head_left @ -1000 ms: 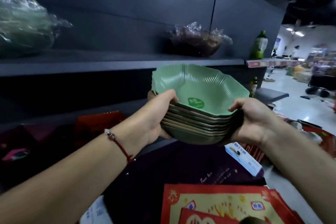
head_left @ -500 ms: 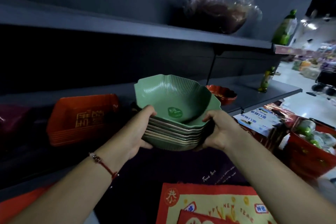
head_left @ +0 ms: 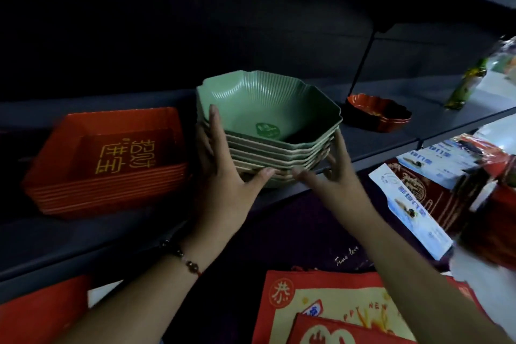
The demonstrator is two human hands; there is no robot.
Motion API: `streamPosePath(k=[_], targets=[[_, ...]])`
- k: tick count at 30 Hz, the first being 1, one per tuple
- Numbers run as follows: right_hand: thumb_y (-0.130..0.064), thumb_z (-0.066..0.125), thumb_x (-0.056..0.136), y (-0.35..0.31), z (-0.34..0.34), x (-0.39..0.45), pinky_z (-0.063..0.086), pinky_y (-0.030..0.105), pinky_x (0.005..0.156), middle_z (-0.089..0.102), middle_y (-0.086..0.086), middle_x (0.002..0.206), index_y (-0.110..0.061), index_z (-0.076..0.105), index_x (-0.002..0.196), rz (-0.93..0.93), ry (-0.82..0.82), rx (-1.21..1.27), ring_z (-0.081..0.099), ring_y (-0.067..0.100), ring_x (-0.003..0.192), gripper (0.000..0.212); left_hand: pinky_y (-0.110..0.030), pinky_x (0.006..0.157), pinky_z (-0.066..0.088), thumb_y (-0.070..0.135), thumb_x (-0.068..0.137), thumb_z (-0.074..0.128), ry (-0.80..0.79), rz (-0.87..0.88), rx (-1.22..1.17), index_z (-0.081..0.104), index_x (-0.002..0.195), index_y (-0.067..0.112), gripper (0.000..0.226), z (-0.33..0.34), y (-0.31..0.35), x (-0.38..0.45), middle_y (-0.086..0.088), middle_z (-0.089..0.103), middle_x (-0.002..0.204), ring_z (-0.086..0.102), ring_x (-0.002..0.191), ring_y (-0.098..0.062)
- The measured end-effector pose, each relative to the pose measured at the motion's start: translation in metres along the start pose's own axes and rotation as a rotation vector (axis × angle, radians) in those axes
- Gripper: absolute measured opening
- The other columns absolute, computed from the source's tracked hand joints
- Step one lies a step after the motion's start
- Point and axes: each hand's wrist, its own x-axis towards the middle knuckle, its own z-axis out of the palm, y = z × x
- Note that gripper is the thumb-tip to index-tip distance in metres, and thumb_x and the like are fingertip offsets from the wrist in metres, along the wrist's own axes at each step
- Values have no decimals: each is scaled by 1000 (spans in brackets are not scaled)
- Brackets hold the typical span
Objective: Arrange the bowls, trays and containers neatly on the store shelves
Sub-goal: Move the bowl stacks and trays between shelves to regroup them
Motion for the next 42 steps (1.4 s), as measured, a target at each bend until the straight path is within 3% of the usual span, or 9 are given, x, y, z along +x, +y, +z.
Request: streamPosePath(k=[3, 7, 13, 19, 23, 28, 32, 35, 42], targets=[[-49, 77, 74, 25, 9, -2, 30, 47, 114, 5, -13, 161, -32, -4, 153, -163, 68, -267, 8, 6, 147, 114, -41, 111, 25, 57, 74, 69, -4, 86, 147, -3, 150, 45, 105, 3, -3, 0, -9, -11, 160, 0, 148, -27], [-51, 73, 77, 36, 9, 10, 16, 45, 120, -11, -9, 161, -24, -12, 152, -161, 62, -340, -7, 6, 147, 117, -44, 110, 30, 59, 75, 65, -16, 107, 192, 4, 151, 44, 98, 8, -11, 6, -13, -11, 160, 1, 147, -31], [-54, 71, 77, 38, 13, 48, 10, 22, 113, -13, -15, 160, -28, -13, 151, -82, 9, -316, -10, -1, 145, 115, -45, 109, 32, 53, 77, 70, 9, 109, 285, 8, 153, 35, 99, 25, -25, 37, -19, -7, 158, 5, 145, -37], [-65, 59, 75, 32, 25, 85, 39, 45, 107, 33, 1, 154, -24, 6, 151, -56, 79, -601, 38, 22, 137, 102, -56, 110, 30, 51, 88, 58, -103, 52, 601, -9, 151, 33, 93, 27, -26, 65, -28, -12, 156, 4, 143, -46], [-49, 52, 90, 23, 40, 64, 12, 42, 120, 10, 16, 160, -4, -1, 152, -89, 89, -884, 11, 29, 147, 93, -55, 117, 13, 46, 95, 48, -224, 265, 770, -8, 152, 30, 82, -5, -20, 44, -18, -9, 159, -3, 146, -40], [-43, 48, 94, -5, 83, 13, -5, 40, 119, -11, 14, 160, -15, -5, 153, -355, -103, -1037, -8, 32, 147, 84, -55, 116, 13, 50, 91, 48, -202, 426, 930, 6, 154, 26, 79, -74, -26, 11, -15, 10, 160, 10, 146, -36], [-39, 48, 94, -28, 135, -7, -2, 42, 118, -4, 13, 161, -25, -1, 154, -561, -363, -1083, 0, 35, 147, 79, -60, 112, 18, 58, 78, 61, -233, 282, 1144, 23, 152, 22, 91, -148, -62, -6, -20, 32, 152, 28, 139, -41], [-37, 50, 94, -41, 168, -8, 5, 42, 119, 5, 10, 161, -29, 1, 153, -497, -479, -1053, -1, 33, 147, 77, -62, 99, 37, 42, 62, 85, -259, 229, 1144, 42, 138, 20, 90, -188, -89, -10, -13, 62, 112, 59, 103, -36], [-32, 55, 91, -49, 179, -29, 35, 42, 109, 36, 4, 147, -25, 27, 148, -437, -377, -883, 26, 31, 140, 64, -58, 93, 42, 18, 59, 87, -216, 235, 1012, 57, 116, 20, 64, -197, -82, -26, -1, 61, 87, 61, 83, -27]])
